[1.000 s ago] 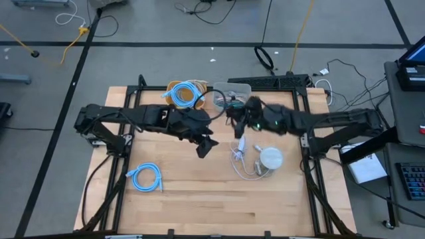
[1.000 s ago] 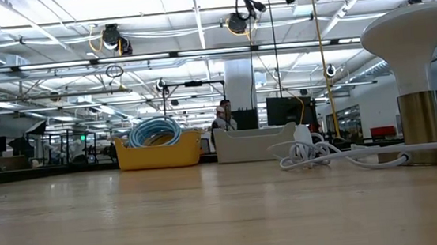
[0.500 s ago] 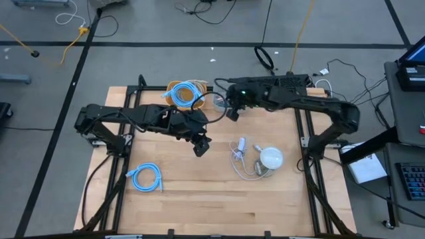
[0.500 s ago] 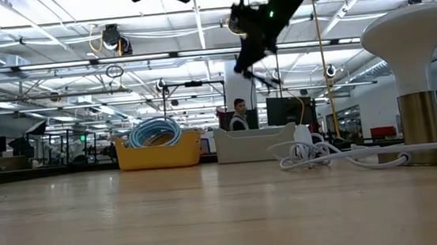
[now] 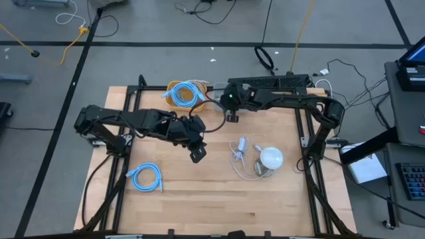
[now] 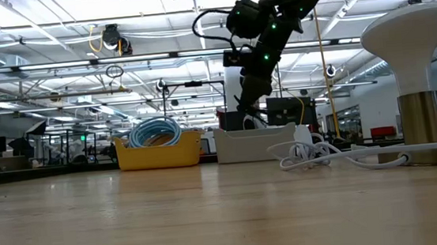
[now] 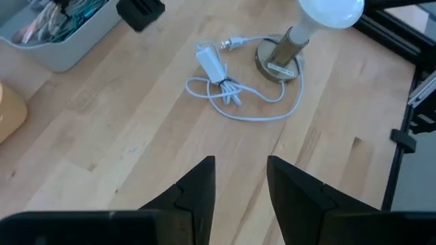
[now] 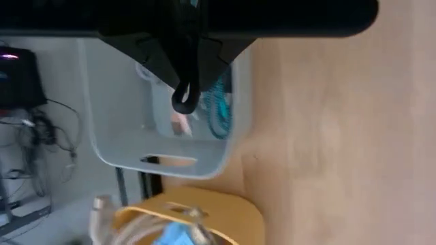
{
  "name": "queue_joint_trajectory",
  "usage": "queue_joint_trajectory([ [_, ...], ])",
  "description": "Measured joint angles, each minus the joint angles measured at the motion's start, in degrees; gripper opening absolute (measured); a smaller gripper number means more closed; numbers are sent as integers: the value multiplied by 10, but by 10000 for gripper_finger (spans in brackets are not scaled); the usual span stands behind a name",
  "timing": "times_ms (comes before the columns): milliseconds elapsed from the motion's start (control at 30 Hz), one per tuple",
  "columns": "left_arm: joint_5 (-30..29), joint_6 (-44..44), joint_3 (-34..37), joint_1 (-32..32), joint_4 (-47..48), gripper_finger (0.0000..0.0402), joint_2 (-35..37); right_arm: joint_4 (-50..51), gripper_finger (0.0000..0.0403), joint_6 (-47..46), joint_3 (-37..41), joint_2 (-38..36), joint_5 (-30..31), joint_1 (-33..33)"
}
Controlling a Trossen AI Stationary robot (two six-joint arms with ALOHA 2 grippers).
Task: Pick & Place USB Port
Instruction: Put the black charger cable into the gray bin
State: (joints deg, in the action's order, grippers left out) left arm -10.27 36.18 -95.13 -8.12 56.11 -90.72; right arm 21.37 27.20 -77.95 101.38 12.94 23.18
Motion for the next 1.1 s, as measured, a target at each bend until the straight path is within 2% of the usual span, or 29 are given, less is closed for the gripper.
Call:
queue_joint_trajectory([
  [367, -6, 6, 0, 6, 8, 133, 0, -17, 8, 7, 0, 4, -8, 40],
  [500, -7, 6, 0, 12, 8, 133, 0, -16, 8, 6, 0, 4, -27, 42],
  [733, -13, 6, 0, 14, 7, 133, 0, -18, 13, 8, 7, 4, -24, 38],
  [967, -13, 6, 0, 14, 7, 133, 0, -34, 114, -1, 32, 4, -4, 37],
  [1100, -13, 6, 0, 14, 7, 133, 0, -54, 158, -5, 42, 4, 25, 36],
])
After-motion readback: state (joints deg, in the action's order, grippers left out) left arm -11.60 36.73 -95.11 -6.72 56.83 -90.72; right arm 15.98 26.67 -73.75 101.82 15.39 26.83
